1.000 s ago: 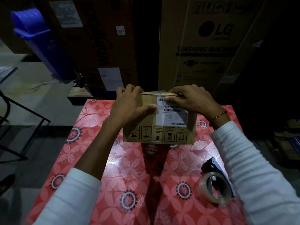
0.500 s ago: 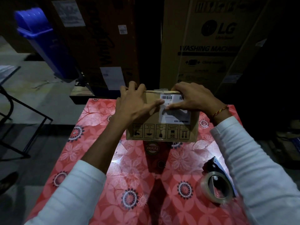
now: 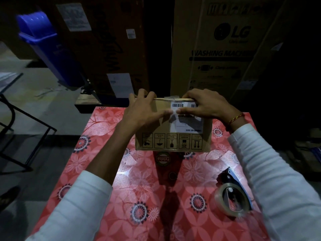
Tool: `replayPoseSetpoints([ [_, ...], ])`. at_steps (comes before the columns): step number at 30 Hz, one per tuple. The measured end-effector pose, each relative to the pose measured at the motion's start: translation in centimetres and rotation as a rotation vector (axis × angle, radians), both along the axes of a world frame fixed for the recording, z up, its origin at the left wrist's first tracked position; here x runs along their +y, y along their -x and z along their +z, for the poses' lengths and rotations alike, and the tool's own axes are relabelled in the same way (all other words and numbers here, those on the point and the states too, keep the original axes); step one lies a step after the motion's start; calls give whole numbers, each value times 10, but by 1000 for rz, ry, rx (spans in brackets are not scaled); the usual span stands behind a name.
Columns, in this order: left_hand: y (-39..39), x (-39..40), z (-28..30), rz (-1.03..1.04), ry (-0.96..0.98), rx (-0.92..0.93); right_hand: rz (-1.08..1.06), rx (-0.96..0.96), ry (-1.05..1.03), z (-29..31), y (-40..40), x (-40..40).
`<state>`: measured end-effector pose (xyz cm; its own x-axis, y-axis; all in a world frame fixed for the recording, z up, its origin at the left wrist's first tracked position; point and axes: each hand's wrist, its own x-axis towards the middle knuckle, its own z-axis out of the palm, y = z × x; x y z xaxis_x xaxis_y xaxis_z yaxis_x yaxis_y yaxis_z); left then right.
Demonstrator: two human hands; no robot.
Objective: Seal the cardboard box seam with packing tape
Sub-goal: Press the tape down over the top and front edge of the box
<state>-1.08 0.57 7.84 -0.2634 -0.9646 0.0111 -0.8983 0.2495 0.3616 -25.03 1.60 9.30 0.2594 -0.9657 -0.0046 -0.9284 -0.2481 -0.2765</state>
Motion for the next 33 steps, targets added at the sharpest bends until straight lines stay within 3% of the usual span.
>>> replayPoseSetpoints([
  [4,9,8,-10,97,132,46,-79,51,175,-11,-7,4],
  [11,4,4,-12,35,177,57,-59,31,145,-7,-4,5],
  [21,15,15,-16,148,211,61,-119,62,265,-16,-12,15],
  [29,5,7,-13,54,93,123,-94,16,182,-12,-7,14],
  [33,2,5,-16,-146,295,-46,-8,65,95,-7,-4,18],
])
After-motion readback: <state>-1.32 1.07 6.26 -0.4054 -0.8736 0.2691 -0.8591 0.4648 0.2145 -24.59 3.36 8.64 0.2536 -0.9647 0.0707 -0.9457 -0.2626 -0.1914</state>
